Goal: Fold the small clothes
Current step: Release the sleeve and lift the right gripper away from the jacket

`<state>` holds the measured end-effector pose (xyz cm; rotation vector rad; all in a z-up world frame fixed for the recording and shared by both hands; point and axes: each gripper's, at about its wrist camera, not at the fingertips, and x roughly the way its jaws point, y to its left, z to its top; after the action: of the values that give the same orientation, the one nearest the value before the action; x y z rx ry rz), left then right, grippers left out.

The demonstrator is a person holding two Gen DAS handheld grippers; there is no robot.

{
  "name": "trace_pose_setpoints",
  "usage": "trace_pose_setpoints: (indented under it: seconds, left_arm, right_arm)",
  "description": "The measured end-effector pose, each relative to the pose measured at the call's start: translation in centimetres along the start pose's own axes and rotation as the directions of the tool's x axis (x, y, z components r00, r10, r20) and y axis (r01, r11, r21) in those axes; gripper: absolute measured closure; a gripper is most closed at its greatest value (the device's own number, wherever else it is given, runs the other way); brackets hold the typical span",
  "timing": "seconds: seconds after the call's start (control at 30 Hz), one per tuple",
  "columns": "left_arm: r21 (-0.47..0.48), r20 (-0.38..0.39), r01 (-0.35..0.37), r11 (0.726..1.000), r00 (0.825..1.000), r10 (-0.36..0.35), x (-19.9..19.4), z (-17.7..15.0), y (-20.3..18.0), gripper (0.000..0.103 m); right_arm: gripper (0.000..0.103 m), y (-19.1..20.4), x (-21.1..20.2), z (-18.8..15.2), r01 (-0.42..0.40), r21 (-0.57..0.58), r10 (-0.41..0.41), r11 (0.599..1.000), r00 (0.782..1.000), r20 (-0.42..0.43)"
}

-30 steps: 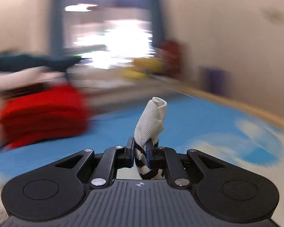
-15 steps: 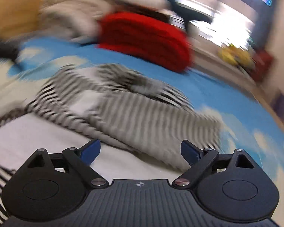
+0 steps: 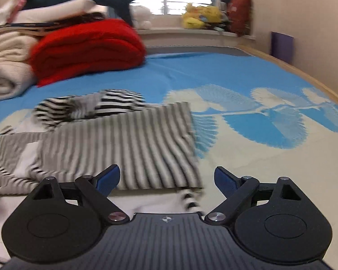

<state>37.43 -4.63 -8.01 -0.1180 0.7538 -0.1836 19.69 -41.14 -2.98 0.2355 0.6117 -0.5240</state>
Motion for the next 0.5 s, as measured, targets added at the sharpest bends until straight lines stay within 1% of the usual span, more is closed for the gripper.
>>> trace_pose_setpoints:
  seconds: [0.03, 0.1, 0.17, 0.2, 0.23, 0.3, 0.4, 0.47, 0.5]
  left_arm:
    - [0.004, -0.001, -0.009, 1.000, 1.000, 0.009, 0.2, -0.1, 0.0, 0.000]
    - [0.006, -0.002, -0.013, 1.000, 1.000, 0.013, 0.4, -0.1, 0.1, 0.000]
    - [-0.012, -0.002, 0.004, 1.000, 1.000, -0.004, 0.1, 0.0, 0.4, 0.000]
    - [-0.028, -0.006, 0.029, 0.999, 1.000, -0.029, -0.1, 0.1, 0.5, 0.000]
    - [-0.046, -0.009, 0.071, 0.996, 0.997, -0.071, -0.4, 0.4, 0.6, 0.000]
    - [-0.066, -0.017, 0.146, 0.987, 0.989, -0.148, -0.8, 1.0, 0.5, 0.000]
    - [-0.076, -0.030, 0.195, 0.978, 0.980, -0.198, -0.5, 2.2, -0.6, 0.000]
    - [-0.083, -0.057, 0.217, 0.973, 0.973, -0.222, 0.6, 3.2, -1.7, 0.000]
    - [-0.082, -0.077, 0.232, 0.969, 0.968, -0.238, 1.5, 3.6, -2.4, 0.000]
  right_arm:
    - [0.012, -0.7, 0.1, 0.2, 0.021, 0.031, -0.021, 0.999, 1.000, -0.010]
    - [0.013, -2.2, 0.6, 0.5, 0.031, 0.097, -0.027, 0.995, 0.999, -0.046]
    - [0.014, -3.9, 0.6, 0.7, 0.054, 0.185, -0.043, 0.981, 0.997, -0.063]
    - [0.014, -4.9, 0.6, 0.8, 0.067, 0.237, -0.053, 0.969, 0.996, -0.066]
    - [0.014, -6.0, 0.6, 0.8, 0.082, 0.295, -0.065, 0.952, 0.996, -0.068]
    - [0.014, -7.7, 0.7, 0.9, 0.103, 0.375, -0.078, 0.921, 0.994, -0.081]
    - [0.014, -8.9, 1.2, 0.8, 0.098, 0.451, -0.056, 0.887, 0.993, -0.105]
    - [0.014, -8.7, 1.4, 0.8, 0.089, 0.467, -0.038, 0.880, 0.992, -0.117]
    - [0.014, -8.4, 1.5, 0.8, 0.081, 0.461, -0.028, 0.884, 0.992, -0.120]
